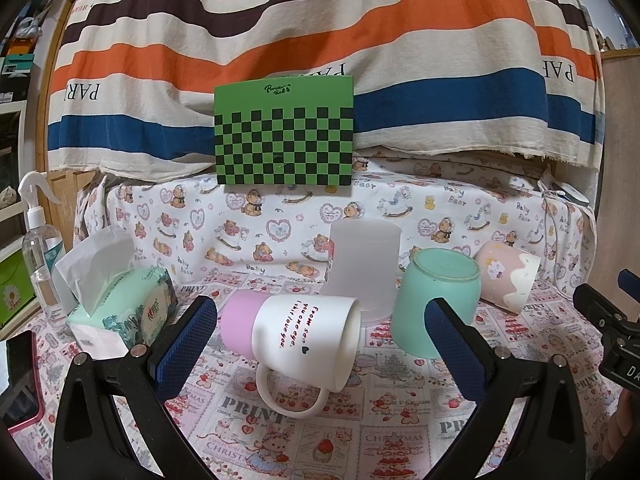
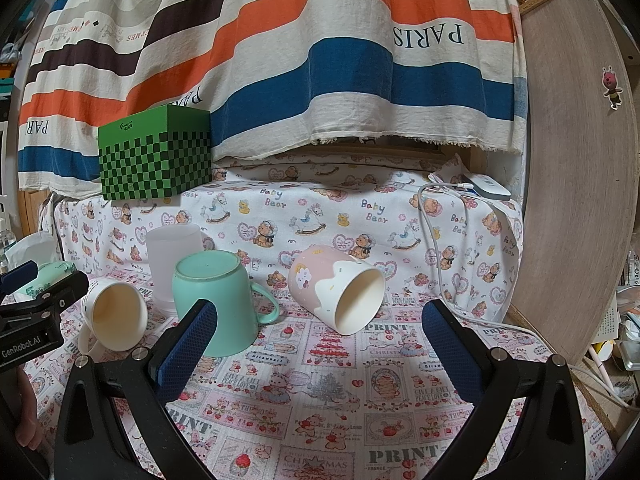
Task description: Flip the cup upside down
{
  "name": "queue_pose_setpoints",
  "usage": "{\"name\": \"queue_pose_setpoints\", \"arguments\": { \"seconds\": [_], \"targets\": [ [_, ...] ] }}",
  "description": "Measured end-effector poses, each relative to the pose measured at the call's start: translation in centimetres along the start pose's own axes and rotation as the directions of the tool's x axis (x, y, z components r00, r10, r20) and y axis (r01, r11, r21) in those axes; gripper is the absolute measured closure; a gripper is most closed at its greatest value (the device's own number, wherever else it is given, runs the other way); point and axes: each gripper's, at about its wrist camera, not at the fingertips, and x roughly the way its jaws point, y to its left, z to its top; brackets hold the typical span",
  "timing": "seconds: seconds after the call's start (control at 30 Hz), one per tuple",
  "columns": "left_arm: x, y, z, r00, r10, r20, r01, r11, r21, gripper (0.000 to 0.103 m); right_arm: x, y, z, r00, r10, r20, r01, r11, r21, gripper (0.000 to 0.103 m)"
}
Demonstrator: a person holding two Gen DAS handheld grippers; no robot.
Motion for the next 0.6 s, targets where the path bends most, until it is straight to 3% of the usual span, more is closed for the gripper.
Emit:
{"name": "queue_pose_setpoints", "arguments": {
  "seconds": [0.6],
  "targets": [
    [0.11, 0.39, -0.1, 1.0, -0.003, -0.001, 0.003, 1.0, -0.001, 0.0, -0.01, 0.03, 0.03, 1.0, 0.001, -0.002, -0.001, 1.0, 0.0, 0.0]
  ]
}}
